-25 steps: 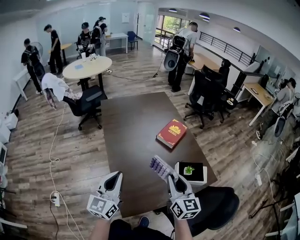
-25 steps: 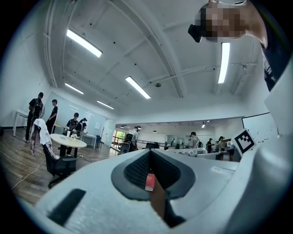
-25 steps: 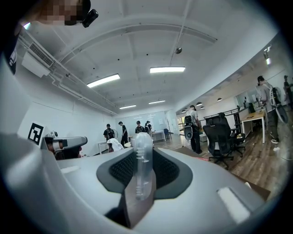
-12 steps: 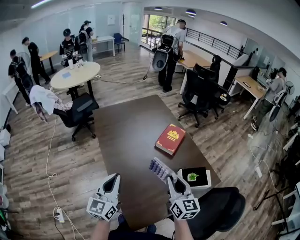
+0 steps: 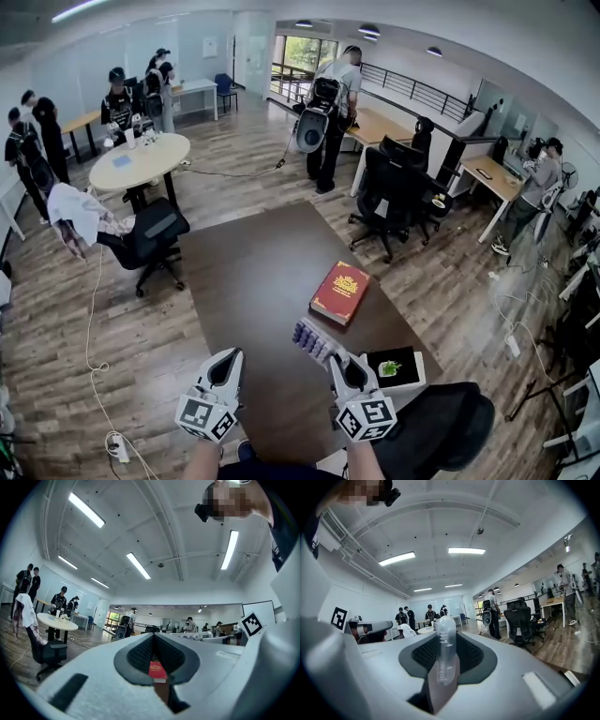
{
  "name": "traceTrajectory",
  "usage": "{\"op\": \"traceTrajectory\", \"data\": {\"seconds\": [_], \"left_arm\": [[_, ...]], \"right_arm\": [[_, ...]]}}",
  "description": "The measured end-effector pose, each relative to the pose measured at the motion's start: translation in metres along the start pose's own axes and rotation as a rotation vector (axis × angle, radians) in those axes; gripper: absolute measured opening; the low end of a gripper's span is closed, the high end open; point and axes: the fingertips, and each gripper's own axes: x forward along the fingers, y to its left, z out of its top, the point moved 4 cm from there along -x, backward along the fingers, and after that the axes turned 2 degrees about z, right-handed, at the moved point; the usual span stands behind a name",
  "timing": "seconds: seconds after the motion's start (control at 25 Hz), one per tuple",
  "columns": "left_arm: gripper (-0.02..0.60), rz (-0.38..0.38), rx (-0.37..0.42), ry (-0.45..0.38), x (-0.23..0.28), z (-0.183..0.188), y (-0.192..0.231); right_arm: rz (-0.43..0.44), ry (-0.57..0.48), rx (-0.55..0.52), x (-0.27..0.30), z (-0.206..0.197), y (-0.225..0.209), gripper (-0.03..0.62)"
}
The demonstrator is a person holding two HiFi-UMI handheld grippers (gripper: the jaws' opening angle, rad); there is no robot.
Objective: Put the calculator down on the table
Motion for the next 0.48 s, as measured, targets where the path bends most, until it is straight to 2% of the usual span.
{"op": "traceTrajectory", "data": {"seconds": [0.48], "left_arm": [[-0.005,-0.007,0.005,-0.014,0.015,-0.01,0.006]], "right_arm": [[-0.004,0.005,0.025,0.013,-0.01,-0.012,0.109]]}}
